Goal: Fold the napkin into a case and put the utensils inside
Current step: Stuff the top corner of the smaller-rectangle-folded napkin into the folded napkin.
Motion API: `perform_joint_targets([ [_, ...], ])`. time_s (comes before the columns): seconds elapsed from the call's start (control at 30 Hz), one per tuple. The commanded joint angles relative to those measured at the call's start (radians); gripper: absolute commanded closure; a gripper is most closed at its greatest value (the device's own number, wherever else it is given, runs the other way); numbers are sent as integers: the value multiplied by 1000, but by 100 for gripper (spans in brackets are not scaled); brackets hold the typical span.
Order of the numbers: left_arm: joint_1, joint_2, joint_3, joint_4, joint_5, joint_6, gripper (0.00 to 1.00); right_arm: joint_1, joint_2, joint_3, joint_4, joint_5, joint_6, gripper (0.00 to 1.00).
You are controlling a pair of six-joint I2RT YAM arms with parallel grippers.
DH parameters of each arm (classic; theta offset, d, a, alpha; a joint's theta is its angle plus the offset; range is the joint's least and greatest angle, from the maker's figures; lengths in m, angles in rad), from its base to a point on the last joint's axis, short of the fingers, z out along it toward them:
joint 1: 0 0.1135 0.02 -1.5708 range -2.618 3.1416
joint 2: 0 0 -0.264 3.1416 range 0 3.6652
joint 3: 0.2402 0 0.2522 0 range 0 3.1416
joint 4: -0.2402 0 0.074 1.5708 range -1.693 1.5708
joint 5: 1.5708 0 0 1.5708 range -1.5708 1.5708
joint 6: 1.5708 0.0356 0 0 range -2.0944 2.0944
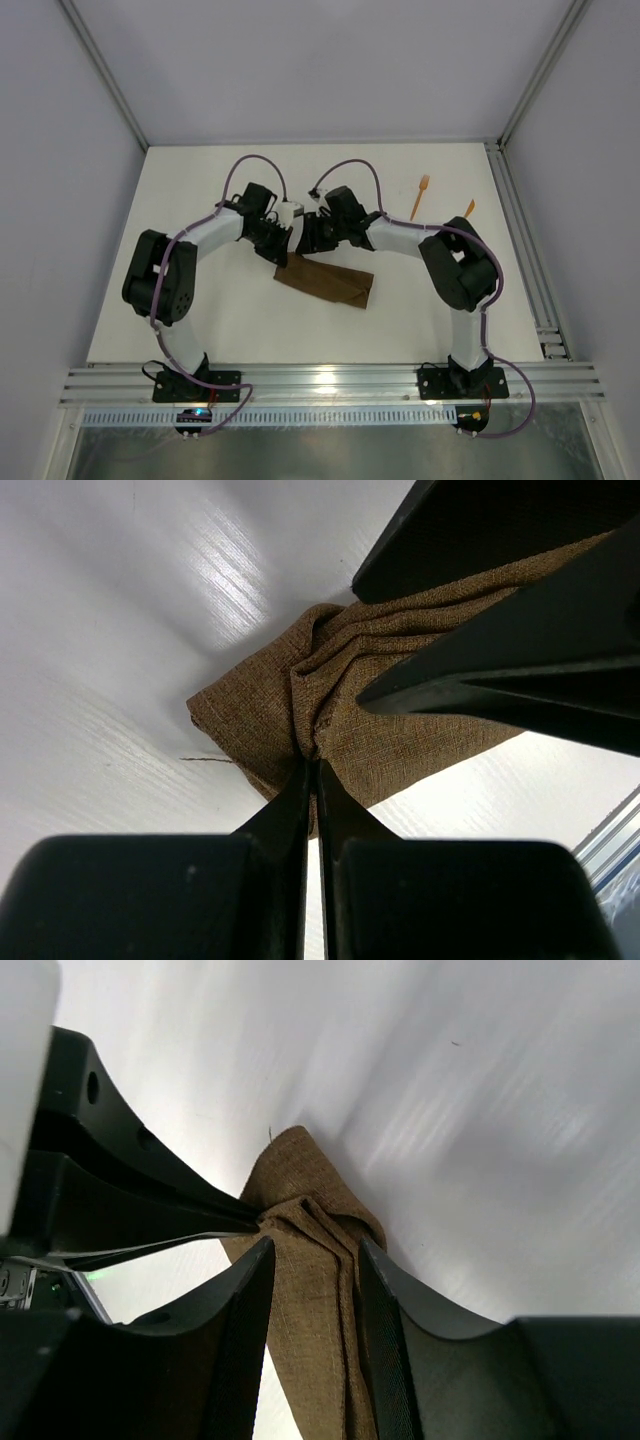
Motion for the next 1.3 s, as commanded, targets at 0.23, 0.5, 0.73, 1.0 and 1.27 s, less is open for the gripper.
perform_joint_targets([
  [0.23, 5, -2, -5, 47, -3, -22, 100, -1, 35, -88, 349, -94, 34, 56],
  [0.5, 22, 12, -2, 53, 22, -34, 100, -1, 72, -139, 415, -151, 42, 56],
  [0.73, 25, 15, -2, 53, 26, -43, 100, 2, 78, -162, 446, -168, 37, 58],
  [1.0, 29, 14, -4, 59, 17, -51, 100, 2, 61, -185, 452, -179, 45, 66],
  [1.27, 29, 1, -11, 53, 25, -45, 100, 0, -34, -243, 463, -128, 26, 57],
])
